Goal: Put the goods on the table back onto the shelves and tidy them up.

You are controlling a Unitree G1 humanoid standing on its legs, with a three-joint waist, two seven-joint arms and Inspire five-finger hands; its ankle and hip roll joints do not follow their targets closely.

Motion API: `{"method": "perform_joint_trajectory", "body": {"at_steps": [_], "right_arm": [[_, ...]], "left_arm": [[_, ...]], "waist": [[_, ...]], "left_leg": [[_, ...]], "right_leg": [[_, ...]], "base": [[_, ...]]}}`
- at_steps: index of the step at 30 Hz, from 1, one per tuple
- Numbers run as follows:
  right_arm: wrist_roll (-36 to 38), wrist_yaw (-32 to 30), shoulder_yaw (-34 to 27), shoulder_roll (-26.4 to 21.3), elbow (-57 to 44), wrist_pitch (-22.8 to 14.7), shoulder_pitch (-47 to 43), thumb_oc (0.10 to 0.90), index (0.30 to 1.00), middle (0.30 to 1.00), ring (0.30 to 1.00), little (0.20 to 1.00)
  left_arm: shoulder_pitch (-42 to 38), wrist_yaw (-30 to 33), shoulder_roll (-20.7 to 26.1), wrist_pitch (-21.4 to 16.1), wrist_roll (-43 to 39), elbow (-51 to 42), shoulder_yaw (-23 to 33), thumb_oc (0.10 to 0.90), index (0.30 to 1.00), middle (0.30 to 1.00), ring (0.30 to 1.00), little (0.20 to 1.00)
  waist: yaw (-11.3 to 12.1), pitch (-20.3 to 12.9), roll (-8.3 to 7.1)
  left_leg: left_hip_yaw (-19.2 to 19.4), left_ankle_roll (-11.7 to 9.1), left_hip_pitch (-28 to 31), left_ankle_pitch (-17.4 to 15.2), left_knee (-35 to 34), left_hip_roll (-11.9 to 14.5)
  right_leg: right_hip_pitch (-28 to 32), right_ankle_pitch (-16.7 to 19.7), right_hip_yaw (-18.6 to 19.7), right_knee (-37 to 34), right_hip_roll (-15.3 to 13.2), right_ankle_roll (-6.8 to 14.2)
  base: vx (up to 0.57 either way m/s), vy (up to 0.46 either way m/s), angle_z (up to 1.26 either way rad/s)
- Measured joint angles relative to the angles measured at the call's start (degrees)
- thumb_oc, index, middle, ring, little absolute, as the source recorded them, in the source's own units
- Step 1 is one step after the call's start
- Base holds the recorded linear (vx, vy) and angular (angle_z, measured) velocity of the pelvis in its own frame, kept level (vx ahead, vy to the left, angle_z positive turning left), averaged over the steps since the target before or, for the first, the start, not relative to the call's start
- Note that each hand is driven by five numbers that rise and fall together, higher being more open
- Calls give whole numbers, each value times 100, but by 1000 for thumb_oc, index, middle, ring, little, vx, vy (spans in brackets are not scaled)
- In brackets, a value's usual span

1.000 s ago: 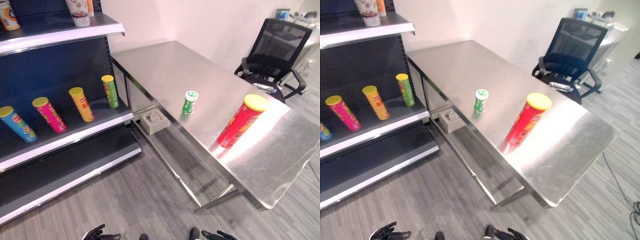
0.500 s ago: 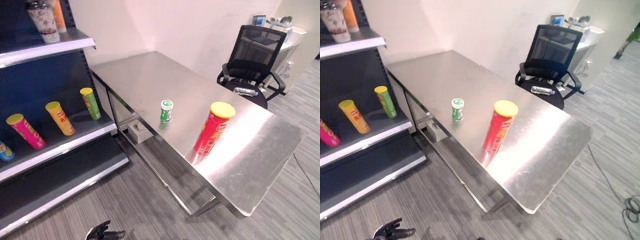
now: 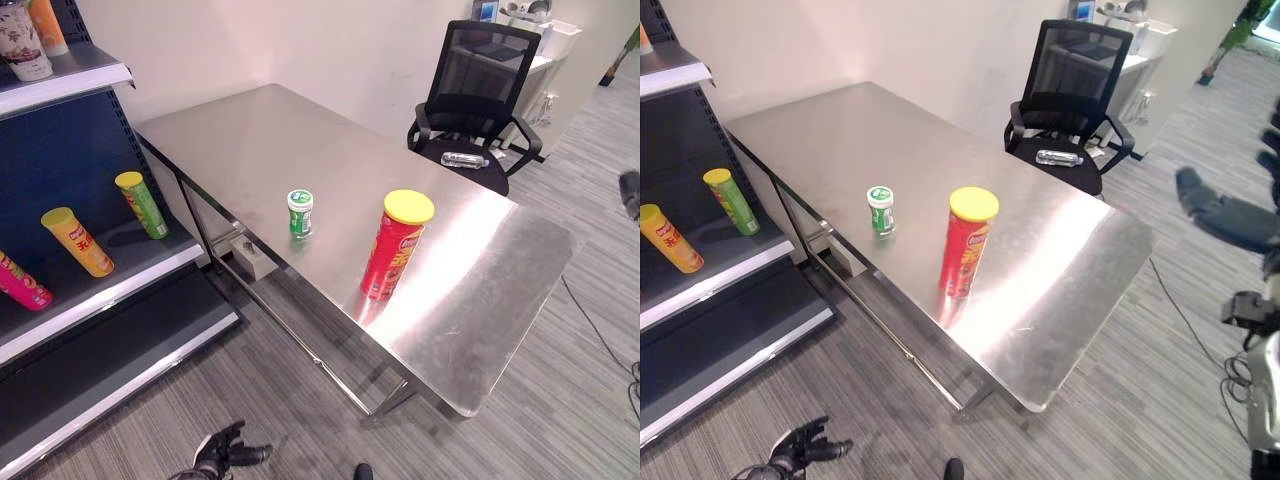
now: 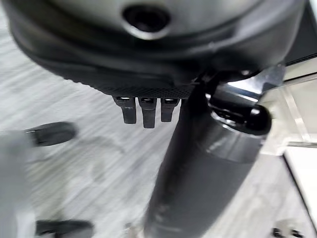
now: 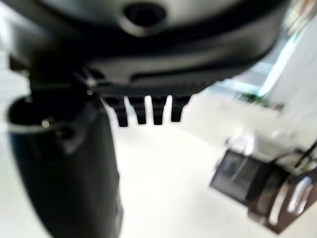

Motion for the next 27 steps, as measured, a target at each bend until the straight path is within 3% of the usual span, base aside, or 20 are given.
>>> {"method": "perform_joint_trajectory", "body": {"at_steps": [5,12,17,19,23,27], "right_arm": [[227,188,172,-64,45,-58,-131,800,900,900,900,900],[712,247,314,-60,34,-50,-193,800,900,900,900,900],[1439,833,962,-79,-286,9,-289,800,900,900,900,900],[1528,1216,1397,-205,-675,223,-282,800,900,900,900,900],[1531,1619,1567,-286,-1072,379,-275,800,900,900,900,900],[1529,1963,1763,-723,-1277,477,-280,800,900,900,900,900]], "left_arm": [[42,-89,31,75,3,43,-134,800,900,900,900,900],[74,-95,57,77,0,40,-165,800,900,900,900,900],[96,-127,45,76,5,38,-177,800,900,900,900,900],[107,-169,42,76,7,42,-177,800,900,900,900,900],[157,-222,41,75,7,-2,-175,800,900,900,900,900],[224,-228,45,76,22,7,-183,800,900,900,900,900]], "waist": [[160,-24,47],[132,-90,151],[119,-126,196],[133,-127,194],[172,-123,160],[171,-125,106]], "left_leg": [[-73,10,19,-6,-2,-23],[-72,10,-23,-5,-6,-19],[-58,3,-6,-1,-4,-9],[-58,3,6,10,-4,-8],[-87,3,-9,13,-3,-10],[-96,4,-12,12,-3,-9]], "right_leg": [[68,-2,-10,0,-24,0],[53,-4,-12,-3,-23,3],[44,-2,-13,-3,-13,2],[43,0,-16,-3,-15,0],[51,0,-25,-1,-18,-1],[50,-1,-34,0,-19,-1]], "base": [[0,-1,9],[1,-1,-1],[0,0,-1],[0,0,0],[-6,5,5],[0,0,0]]}}
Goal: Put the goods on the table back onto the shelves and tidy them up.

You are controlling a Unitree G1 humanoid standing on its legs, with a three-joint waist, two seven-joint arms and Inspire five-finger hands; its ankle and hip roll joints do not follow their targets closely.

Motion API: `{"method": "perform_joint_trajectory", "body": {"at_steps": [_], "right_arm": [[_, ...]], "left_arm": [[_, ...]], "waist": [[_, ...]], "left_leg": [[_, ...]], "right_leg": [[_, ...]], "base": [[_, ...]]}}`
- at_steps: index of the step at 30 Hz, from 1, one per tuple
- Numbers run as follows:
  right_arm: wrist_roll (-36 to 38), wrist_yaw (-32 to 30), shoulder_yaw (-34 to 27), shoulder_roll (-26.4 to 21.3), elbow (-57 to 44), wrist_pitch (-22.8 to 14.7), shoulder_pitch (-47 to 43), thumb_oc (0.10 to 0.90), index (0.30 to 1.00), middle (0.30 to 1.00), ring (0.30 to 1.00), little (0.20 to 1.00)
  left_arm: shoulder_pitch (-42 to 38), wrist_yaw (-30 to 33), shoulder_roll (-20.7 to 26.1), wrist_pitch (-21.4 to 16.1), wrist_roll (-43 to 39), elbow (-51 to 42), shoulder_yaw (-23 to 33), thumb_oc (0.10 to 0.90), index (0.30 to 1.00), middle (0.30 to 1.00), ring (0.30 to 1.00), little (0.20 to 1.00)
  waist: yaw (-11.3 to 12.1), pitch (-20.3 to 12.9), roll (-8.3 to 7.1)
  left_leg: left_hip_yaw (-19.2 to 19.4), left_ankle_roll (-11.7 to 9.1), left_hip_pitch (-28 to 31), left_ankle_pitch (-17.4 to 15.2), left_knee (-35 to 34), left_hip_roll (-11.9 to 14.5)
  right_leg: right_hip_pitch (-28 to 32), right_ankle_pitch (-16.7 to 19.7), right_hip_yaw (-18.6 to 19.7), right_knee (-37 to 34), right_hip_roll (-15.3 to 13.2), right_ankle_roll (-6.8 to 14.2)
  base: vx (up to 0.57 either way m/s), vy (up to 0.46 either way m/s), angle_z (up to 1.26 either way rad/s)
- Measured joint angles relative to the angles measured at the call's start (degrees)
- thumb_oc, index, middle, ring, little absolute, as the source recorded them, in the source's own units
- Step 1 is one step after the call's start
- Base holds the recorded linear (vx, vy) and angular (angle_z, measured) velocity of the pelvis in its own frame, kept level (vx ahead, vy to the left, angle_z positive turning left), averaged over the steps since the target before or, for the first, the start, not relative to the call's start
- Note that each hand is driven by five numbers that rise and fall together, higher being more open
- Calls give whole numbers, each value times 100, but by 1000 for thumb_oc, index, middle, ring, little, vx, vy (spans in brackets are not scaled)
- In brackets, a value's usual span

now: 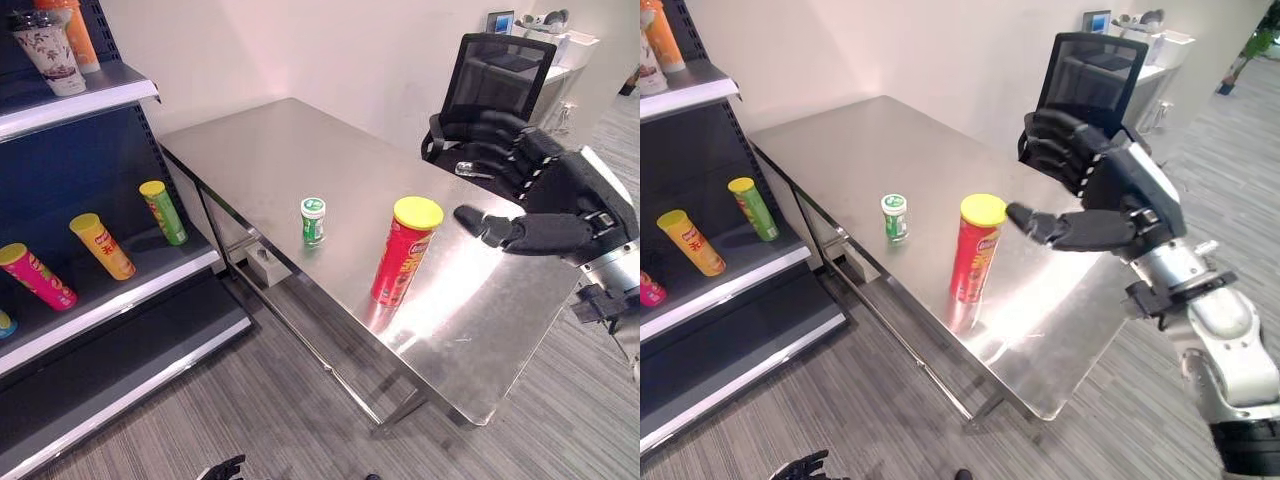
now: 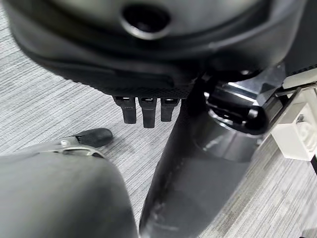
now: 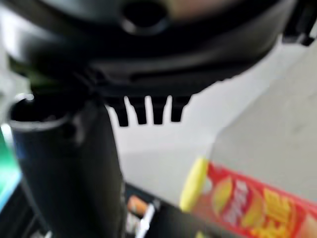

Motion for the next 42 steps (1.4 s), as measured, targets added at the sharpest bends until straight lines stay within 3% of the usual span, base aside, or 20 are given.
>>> {"method": "perform_joint_trajectory", "body": {"at_steps": [18,23,27,32,34,42], "right_arm": [[-427,53,136,-18,33,137,-35,800,900,900,900,900],[-1120,-104,165,-19,56,143,-44,800,900,900,900,900],[-1151,-162,166,-18,55,144,-44,800,900,900,900,900],[-1504,-323,1012,23,976,169,-577,800,900,900,900,900],[-1624,-344,1029,63,1140,327,-553,800,900,900,900,900],[-1727,-402,1032,87,1143,338,-562,800,900,900,900,900]], "left_arm": [[23,0,-12,-2,99,-3,5,800,900,900,900,900],[11,6,-25,-2,99,-6,5,800,900,900,900,900],[0,7,-25,-2,100,-5,5,800,900,900,900,900],[-3,17,-15,-2,99,10,13,800,900,900,900,900],[-32,20,-14,-3,96,-4,13,800,900,900,900,900],[-25,26,-12,-2,93,-5,29,800,900,900,900,900]], "waist": [[73,-27,-49],[131,-26,-43],[141,-26,-43],[268,-13,-89],[323,-4,-102],[321,41,-136]], "left_leg": [[-92,5,-25,8,0,-9],[-152,11,-26,13,0,-19],[-211,22,-44,26,0,-38],[-327,44,-92,24,-3,-74],[-379,50,-112,59,0,-89],[-403,57,-106,80,0,-95]], "right_leg": [[31,-25,-137,-2,-25,32],[61,-26,-181,-3,-38,31],[72,-30,-236,-3,-60,37],[128,-36,-364,-5,-107,46],[106,-38,-392,-7,-119,48],[119,-42,-447,-1,-134,52]], "base": [[-1,3,3],[-1,3,5],[-11,13,9],[-11,20,10],[5,-1,21],[1,1,2]]}}
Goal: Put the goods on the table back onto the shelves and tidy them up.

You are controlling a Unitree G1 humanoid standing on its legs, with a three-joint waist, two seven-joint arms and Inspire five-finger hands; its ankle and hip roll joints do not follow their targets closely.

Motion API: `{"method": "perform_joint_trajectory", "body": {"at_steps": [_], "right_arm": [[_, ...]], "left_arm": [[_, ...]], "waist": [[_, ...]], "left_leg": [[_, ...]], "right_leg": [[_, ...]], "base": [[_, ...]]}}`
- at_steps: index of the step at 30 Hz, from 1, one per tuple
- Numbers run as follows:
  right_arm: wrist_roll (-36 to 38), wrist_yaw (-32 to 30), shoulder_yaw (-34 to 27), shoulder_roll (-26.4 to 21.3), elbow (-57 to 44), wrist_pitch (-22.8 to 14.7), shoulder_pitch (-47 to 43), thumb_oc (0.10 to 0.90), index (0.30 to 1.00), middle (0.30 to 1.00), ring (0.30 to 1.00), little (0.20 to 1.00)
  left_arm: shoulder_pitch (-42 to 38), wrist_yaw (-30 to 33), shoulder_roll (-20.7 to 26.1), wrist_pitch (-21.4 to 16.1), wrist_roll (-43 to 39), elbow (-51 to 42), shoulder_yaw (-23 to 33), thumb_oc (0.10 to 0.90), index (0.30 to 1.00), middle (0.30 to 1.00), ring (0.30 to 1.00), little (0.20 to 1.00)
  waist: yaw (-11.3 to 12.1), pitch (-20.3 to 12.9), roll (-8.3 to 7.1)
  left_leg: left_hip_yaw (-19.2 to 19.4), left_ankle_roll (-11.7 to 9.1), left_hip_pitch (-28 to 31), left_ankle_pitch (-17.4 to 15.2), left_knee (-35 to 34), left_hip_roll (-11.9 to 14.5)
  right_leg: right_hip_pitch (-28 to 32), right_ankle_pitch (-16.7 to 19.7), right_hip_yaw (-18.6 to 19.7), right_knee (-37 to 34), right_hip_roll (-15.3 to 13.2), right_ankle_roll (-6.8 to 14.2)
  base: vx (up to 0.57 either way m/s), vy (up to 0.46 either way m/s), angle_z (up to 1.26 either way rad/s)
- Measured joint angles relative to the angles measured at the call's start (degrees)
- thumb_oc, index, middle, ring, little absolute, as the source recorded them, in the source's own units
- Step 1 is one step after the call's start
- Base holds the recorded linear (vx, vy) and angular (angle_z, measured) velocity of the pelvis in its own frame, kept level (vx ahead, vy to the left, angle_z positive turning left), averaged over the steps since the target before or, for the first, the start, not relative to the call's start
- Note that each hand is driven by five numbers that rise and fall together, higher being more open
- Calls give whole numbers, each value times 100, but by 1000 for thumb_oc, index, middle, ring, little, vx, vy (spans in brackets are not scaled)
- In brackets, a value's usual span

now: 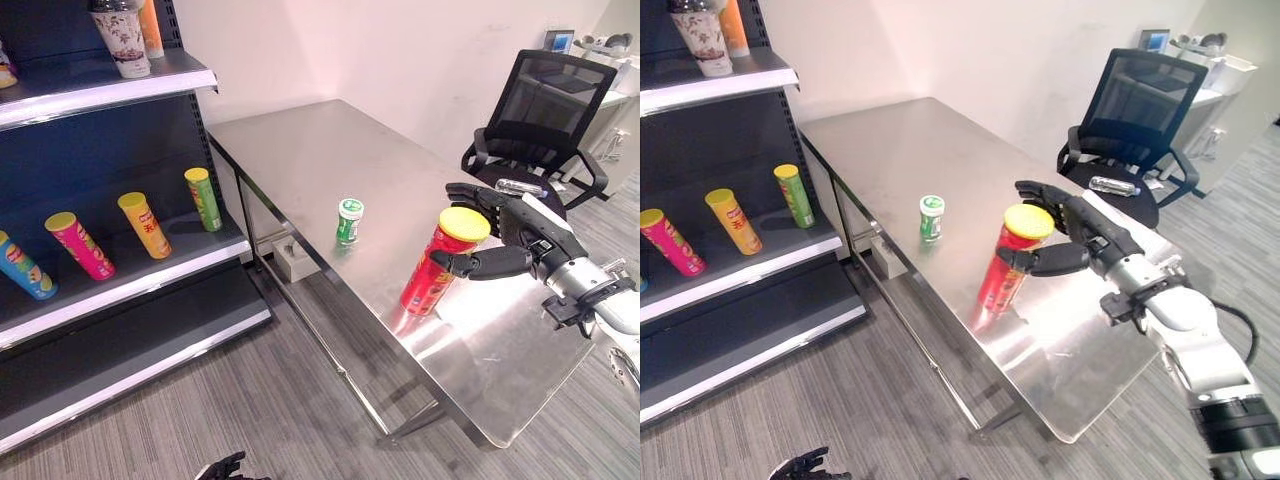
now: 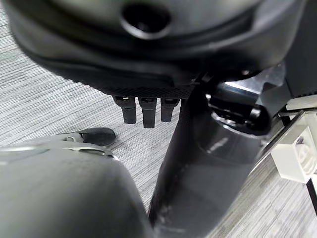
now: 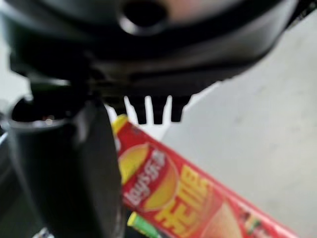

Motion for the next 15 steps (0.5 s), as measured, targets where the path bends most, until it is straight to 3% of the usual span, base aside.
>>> {"method": "perform_joint_trajectory", "body": {"at_steps": [15], "right_arm": [[12,0,243,0,1,11,-91,800,900,900,900,900]], "left_arm": [[-52,0,3,-1,-3,-12,2,800,900,900,900,900]], "waist": [[1,149,-10]], "left_leg": [[-3,0,28,0,0,2]], "right_leg": [[36,-2,-9,-35,0,2]], "base": [[1,0,0]]}}
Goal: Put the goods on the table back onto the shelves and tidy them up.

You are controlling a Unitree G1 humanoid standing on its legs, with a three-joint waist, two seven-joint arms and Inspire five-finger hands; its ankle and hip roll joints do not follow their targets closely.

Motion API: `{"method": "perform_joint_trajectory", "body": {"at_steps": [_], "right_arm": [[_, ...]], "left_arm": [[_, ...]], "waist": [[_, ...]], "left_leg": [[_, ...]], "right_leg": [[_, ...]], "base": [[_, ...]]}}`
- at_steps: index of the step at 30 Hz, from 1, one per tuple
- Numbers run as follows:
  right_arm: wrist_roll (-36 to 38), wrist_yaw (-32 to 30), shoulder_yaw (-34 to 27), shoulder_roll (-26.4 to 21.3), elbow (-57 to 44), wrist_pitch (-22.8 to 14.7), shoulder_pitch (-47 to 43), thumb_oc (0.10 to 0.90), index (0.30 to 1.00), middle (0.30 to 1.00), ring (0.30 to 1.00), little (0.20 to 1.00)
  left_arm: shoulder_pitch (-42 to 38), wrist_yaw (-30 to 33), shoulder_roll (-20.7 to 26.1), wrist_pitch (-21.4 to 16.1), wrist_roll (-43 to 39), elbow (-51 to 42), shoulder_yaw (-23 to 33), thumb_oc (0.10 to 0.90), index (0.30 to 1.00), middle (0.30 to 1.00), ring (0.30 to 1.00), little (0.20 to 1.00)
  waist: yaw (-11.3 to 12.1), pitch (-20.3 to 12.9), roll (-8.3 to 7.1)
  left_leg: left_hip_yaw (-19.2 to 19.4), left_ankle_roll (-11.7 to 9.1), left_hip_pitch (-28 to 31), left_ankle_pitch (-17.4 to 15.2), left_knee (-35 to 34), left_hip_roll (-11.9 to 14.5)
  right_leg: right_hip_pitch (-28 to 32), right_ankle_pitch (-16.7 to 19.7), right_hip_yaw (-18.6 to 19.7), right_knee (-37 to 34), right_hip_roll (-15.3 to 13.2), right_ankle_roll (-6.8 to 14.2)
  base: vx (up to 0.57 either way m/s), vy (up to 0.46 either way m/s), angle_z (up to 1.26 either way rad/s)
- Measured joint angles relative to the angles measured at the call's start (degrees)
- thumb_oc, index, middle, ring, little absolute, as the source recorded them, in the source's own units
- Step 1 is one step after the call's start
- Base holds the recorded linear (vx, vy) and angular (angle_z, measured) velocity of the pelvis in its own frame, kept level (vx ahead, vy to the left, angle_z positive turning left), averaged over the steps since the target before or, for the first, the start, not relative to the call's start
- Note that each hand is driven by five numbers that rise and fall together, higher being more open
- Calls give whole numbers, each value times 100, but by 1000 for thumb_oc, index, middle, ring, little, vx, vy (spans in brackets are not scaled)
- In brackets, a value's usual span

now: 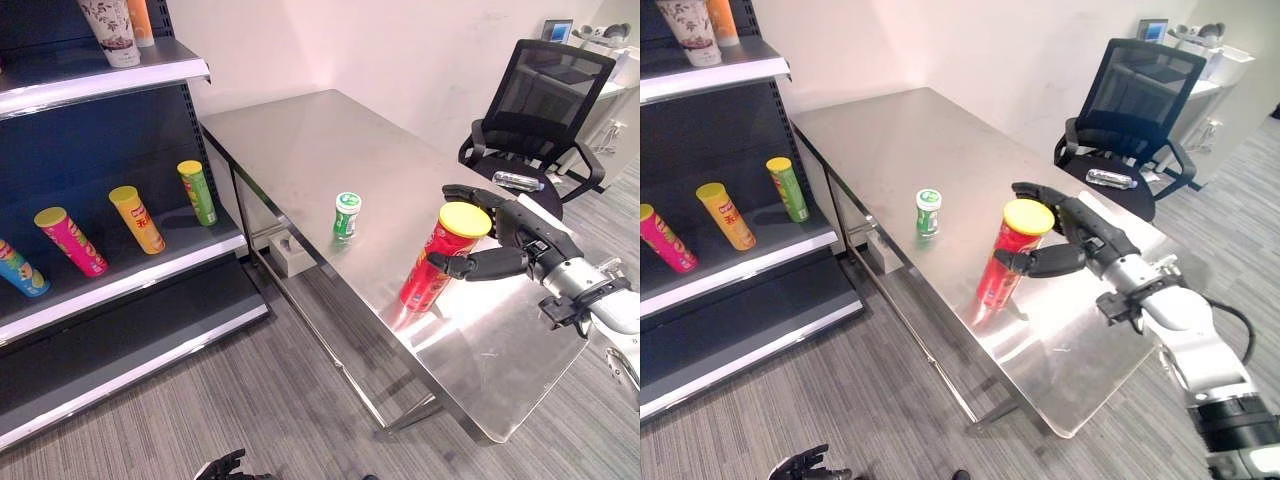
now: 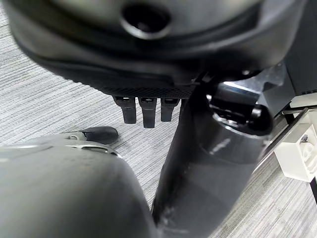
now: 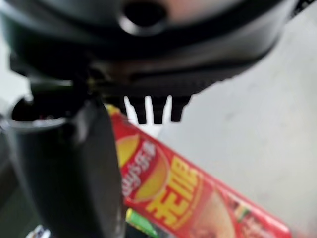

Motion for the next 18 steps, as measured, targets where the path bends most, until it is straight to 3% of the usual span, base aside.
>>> {"method": "perform_joint_trajectory", "body": {"at_steps": [1,2,3,4,5,18], "right_arm": [[1,0,1,0,0,2,-13,800,900,900,900,900],[1,0,1,0,1,9,-34,605,608,608,608,608],[1,0,2,0,1,14,-46,524,486,486,486,486],[1,0,8,0,3,20,-60,489,434,434,434,434],[1,0,12,0,3,24,-65,400,300,300,300,300],[-32,-64,164,24,15,62,-111,400,300,300,300,300]], "left_arm": [[0,0,0,0,0,0,0,800,900,900,900,900],[0,0,0,0,0,0,-1,800,900,900,900,900],[-2,0,0,0,0,-1,-1,800,900,900,900,900],[-2,0,1,0,0,0,-2,800,900,900,900,900],[-2,0,0,0,-1,0,-2,800,900,900,900,900],[-12,48,8,1,-2,0,19,800,900,900,900,900]], "waist": [[3,0,0],[4,0,-1],[5,1,-2],[8,1,-3],[7,2,-3],[10,27,-48]], "left_leg": [[0,0,0,0,0,0],[0,0,0,0,0,0],[0,0,0,0,0,0],[0,0,0,0,0,0],[0,0,0,0,0,0],[0,0,7,0,0,-1]], "right_leg": [[1,0,0,0,0,0],[1,0,0,0,0,0],[2,0,0,0,0,0],[2,0,1,0,0,0],[2,0,1,0,0,0],[5,0,1,0,0,0]], "base": [[0,0,0],[0,0,0],[0,0,0],[0,0,0],[0,0,0],[0,0,0]]}}
